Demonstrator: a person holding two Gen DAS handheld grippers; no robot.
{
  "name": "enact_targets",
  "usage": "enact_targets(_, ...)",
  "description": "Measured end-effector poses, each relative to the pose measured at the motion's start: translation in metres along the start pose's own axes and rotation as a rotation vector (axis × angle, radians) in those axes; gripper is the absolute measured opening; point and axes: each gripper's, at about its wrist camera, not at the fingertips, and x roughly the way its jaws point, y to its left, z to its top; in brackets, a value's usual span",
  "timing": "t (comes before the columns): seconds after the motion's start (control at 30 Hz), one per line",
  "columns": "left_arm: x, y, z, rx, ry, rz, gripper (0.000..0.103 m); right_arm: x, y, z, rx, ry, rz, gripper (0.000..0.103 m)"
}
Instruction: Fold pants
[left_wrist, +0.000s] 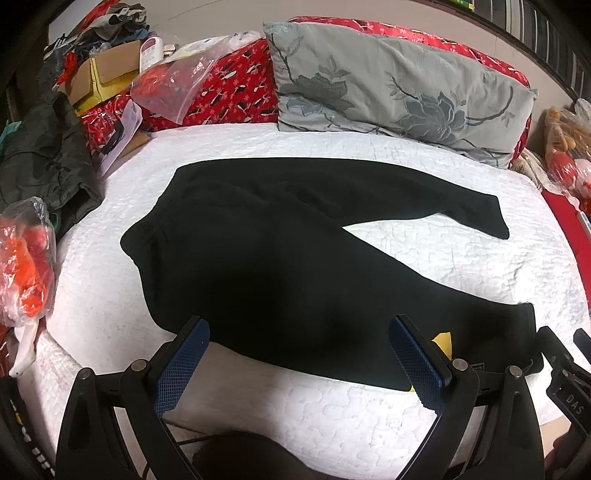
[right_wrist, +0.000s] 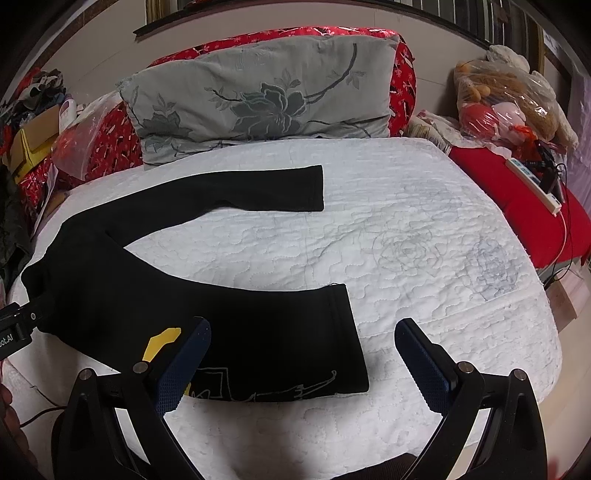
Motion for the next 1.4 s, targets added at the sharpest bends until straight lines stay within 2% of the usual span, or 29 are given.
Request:
enact_targets(0.33, 0.013, -0.001, 0.017, 0.011, 0.014, 0.013, 0.099, 0.006, -0.005, 0.02, 0.008, -0.006, 0.005, 0.101)
enact_targets(0.47, 0.024, 0.0, 0.033, 0.024, 0.062, 0.019, 0.099, 0.011, -0.01, 0.036, 0.011, 0.001, 0.014, 0.101)
enact_targets(0.57, 0.033, 0.007, 0.051, 0.013, 0.093, -0.01, 0.099, 0.019, -0.02, 0.053, 0.037, 0.013, 0.025, 0.101)
enact_targets(0.67, 0.045, 0.023, 0.08, -0.004, 0.132, -0.031, 0.099, 0.029, -0.033, 0.076, 0.076, 0.024, 0.029, 0.101)
enact_targets(0.83, 0.067, 0.056, 0.134, -0.025, 0.184, -0.016, 0.099, 0.058, -0.047, 0.117, 0.101, 0.042, 0.026, 0.101)
enact_targets(0.97, 0.087, 0.092, 0.182, -0.064, 0.186, 0.014, 0.099, 0.102, -0.049, 0.147, 0.093, 0.116, 0.05, 0.1)
enact_targets(1.07, 0.117, 0.132, 0.211, -0.141, 0.253, -0.001, 0.097, 0.131, -0.052, 0.158, 0.117, 0.159, 0.049, 0.1)
enact_targets(1.17, 0.15, 0.17, 0.228, -0.24, 0.318, -0.008, 0.095, 0.155, -0.06, 0.166, 0.165, 0.188, 0.07, 0.1)
enact_targets(1.23, 0.169, 0.184, 0.236, -0.265, 0.345, 0.005, 0.09, 0.167, -0.066, 0.17, 0.192, 0.207, 0.08, 0.1)
enact_targets(1.4, 0.214, 0.207, 0.241, -0.331, 0.413, -0.062, 0.09, 0.194, -0.067, 0.176, 0.206, 0.255, 0.107, 0.1)
